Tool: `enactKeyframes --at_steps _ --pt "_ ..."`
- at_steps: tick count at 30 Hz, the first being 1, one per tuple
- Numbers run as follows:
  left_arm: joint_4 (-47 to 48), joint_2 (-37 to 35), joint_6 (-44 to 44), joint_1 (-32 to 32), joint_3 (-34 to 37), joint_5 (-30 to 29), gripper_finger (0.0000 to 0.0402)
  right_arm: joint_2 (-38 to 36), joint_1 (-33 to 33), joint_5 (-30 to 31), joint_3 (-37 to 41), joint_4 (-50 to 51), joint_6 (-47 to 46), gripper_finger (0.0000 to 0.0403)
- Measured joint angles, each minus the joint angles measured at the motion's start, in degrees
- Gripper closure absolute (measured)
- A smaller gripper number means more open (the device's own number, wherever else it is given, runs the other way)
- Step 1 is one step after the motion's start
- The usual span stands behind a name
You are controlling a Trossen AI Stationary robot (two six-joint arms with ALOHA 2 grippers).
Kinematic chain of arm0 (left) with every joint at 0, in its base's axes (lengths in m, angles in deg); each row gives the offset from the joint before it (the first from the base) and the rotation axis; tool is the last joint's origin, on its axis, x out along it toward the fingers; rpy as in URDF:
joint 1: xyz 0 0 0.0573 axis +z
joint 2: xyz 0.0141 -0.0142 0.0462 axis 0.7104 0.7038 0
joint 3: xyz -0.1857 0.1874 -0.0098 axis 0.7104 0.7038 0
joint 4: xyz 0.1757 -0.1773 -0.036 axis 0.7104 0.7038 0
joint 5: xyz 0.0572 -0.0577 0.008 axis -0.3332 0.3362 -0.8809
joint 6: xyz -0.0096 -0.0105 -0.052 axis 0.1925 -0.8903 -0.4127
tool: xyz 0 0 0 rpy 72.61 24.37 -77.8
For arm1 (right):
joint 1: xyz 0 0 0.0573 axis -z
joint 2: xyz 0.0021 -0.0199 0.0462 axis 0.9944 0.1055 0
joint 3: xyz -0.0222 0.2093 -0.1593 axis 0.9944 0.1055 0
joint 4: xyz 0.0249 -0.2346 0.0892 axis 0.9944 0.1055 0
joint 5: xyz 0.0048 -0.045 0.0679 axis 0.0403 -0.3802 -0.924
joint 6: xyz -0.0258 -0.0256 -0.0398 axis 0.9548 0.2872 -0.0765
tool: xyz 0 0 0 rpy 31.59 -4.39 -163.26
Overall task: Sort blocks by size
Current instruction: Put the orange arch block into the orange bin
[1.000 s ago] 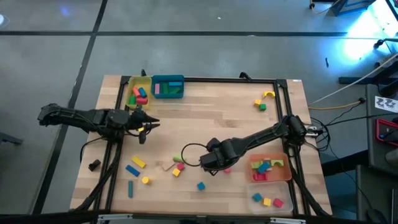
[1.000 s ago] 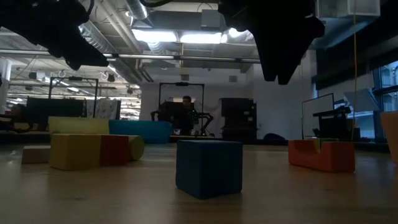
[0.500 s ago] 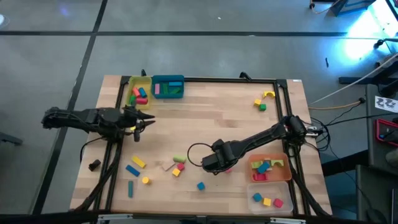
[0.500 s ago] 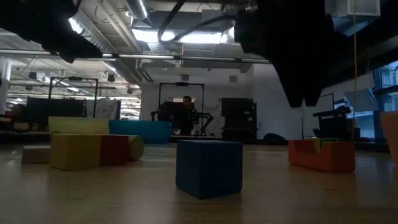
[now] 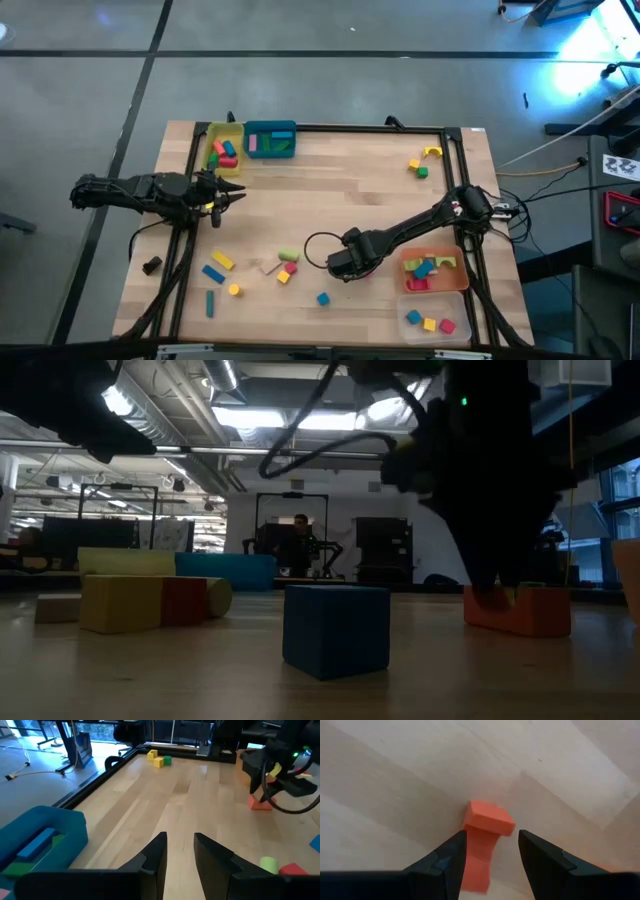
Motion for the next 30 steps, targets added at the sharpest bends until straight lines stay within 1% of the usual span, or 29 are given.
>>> enactKeyframes --at_steps 11,14,16,18,20,24,27,30 --pt "0.6 0.0 -0.6 0.0 0.0 0.0 0.0320 -0.2 0.0 -0.1 6.7 -10.8 0.1 0.0223" --pt "0.6 0.0 -0.6 0.0 0.0 0.0 0.0320 -0.5 0.0 -0.1 8.0 -12.2 0.2 0.0224" --pt "0.6 0.0 -0.6 0.0 0.0 0.0 0.0320 -0.5 0.0 -0.1 8.1 -12.4 0.4 0.0233" --pt "0.6 0.0 -0.6 0.0 0.0 0.0 0.0320 -0.4 0.0 -0.1 8.0 -12.5 0.9 0.0253" --pt "0.6 0.0 -0.6 0.0 0.0 0.0 0.0320 -0.3 0.0 -0.1 7.5 -12.0 2.5 0.0268" --pt "0.6 0.0 -0.6 0.0 0.0 0.0 0.0320 0.1 0.1 -1.0 5.7 -9.7 7.3 0.0268" --pt "0.6 0.0 -0.6 0.0 0.0 0.0 0.0320 0.2 0.4 -4.3 3.4 -4.9 10.6 0.0268" --pt "0.6 0.0 -0.6 0.0 0.0 0.0 0.0320 0.2 0.7 -9.9 0.1 0.7 14.8 0.0268"
